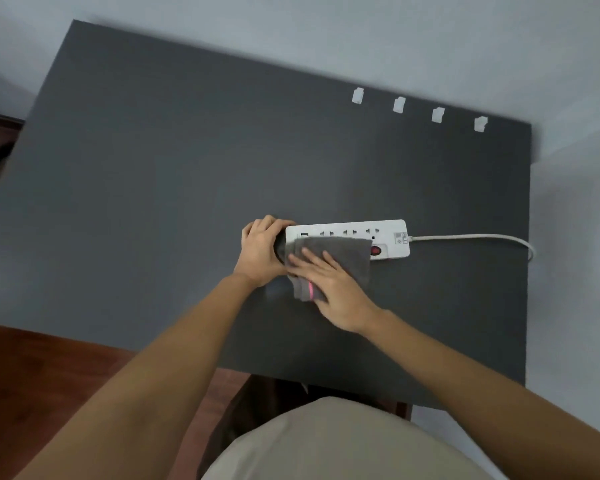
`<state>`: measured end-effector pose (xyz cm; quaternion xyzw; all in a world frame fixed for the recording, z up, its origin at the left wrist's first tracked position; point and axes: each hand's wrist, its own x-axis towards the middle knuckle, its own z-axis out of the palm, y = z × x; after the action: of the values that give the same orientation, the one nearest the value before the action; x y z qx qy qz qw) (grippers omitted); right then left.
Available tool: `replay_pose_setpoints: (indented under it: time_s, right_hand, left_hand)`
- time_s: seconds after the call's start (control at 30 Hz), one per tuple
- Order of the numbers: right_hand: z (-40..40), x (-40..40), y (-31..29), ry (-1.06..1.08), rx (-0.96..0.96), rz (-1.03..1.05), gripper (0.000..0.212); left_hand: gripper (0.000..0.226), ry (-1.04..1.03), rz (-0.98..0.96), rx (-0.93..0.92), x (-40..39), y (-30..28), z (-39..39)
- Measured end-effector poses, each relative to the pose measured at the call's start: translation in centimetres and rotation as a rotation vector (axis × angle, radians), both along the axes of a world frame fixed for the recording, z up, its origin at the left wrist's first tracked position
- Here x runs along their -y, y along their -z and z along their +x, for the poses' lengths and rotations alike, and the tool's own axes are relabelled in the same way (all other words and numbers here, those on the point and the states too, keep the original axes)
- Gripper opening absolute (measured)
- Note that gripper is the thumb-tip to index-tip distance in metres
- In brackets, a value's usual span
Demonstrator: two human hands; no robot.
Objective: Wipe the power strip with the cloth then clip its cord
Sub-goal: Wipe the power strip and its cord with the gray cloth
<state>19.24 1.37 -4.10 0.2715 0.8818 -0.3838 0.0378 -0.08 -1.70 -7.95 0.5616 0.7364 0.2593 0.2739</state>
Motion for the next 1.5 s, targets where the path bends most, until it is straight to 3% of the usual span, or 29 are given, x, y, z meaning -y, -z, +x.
replay_pose_setpoints:
  time_s: [0.07, 0.13, 0.2, 0.23, 0.3, 0.4, 0.47, 0.53, 0.6, 0.67, 0.8, 0.9, 1.0, 1.1, 1.2, 1.3, 1.43, 1.5]
  right_hand:
    - [3.2, -0.3, -1.8, 0.138, 0.033, -0.184, 0.031]
    - [5.0, -1.9, -3.3, 0.638, -0.113, -0.153, 0.009]
    - [5.2, -4.5, -3.7, 1.075, -0.274, 0.114, 0.017]
    - [4.2, -5.6, -3.4, 1.149, -0.300, 0.190, 0.028]
    - [0.7, -6.3, -2.3, 1.042, -0.230, 0.187, 0.053]
    - [-3.5, -1.9, 0.4, 0.417, 0.025, 0.261, 0.071]
    - [-2.3, 0.5, 1.2, 0.085, 0.047, 0.309, 0.076]
    - [1.4, -0.6, 1.2, -0.040, 0.020, 0.339, 0.078]
    - [4.9, -1.9, 1.3, -0.018, 0.046, 0.382, 0.079]
    - [6.5, -2.0, 1.1, 0.144, 0.047, 0.382, 0.075]
    - [2.5, 1.3, 1.3, 0.467, 0.033, 0.283, 0.073]
    - [0.1, 1.7, 1.3, 0.336, -0.029, 0.271, 0.072]
    - [3.6, -0.7, 1.0, 0.262, -0.012, 0.326, 0.069]
    - [9.2, -3.9, 0.6, 0.609, 0.074, 0.338, 0.066]
    - [9.2, -3.4, 1.0, 0.940, 0.160, 0.230, 0.059]
    - [7.1, -0.6, 1.6, 1.070, 0.030, 0.148, 0.068]
    - [4.8, 0.6, 1.7, 0.972, -0.008, 0.261, 0.079]
    - [1.2, 1.7, 1.3, 0.697, -0.003, 0.264, 0.076]
  left_hand:
    - [0.070, 0.007, 0.001, 0.019, 0.0, 0.1, 0.0]
    - [0.075, 0.004, 0.010, 0.036, 0.0, 0.1, 0.0]
    - [0.076, 0.003, 0.012, 0.038, 0.1, 0.0, -0.1]
    - [0.076, 0.002, 0.011, 0.040, 0.1, 0.1, -0.1]
    - [0.077, -0.001, -0.004, 0.040, 0.1, 0.0, 0.0]
    - [0.075, -0.003, -0.009, 0.013, 0.1, 0.0, 0.1]
    - [0.069, -0.001, 0.010, 0.004, 0.1, 0.2, 0.0]
    - [0.071, 0.002, 0.012, 0.015, 0.0, 0.1, 0.0]
    - [0.076, 0.012, 0.006, 0.025, -0.1, 0.1, 0.1]
    - [0.078, 0.008, 0.005, 0.036, -0.1, 0.0, 0.2]
    - [0.076, -0.004, 0.007, 0.035, -0.1, 0.3, 0.2]
    - [0.074, 0.007, -0.008, 0.012, -0.1, 0.3, 0.1]
    - [0.076, 0.012, 0.006, 0.019, 0.0, 0.3, 0.1]
    - [0.077, 0.012, 0.003, 0.041, 0.0, 0.2, 0.1]
    - [0.077, 0.011, -0.010, 0.036, 0.0, 0.2, 0.1]
    - [0.077, 0.005, 0.007, 0.022, -0.1, 0.4, 0.0]
    - [0.077, 0.009, 0.007, 0.012, 0.0, 0.4, 0.1]
    - [0.076, 0.004, 0.002, 0.015, -0.1, 0.3, 0.1]
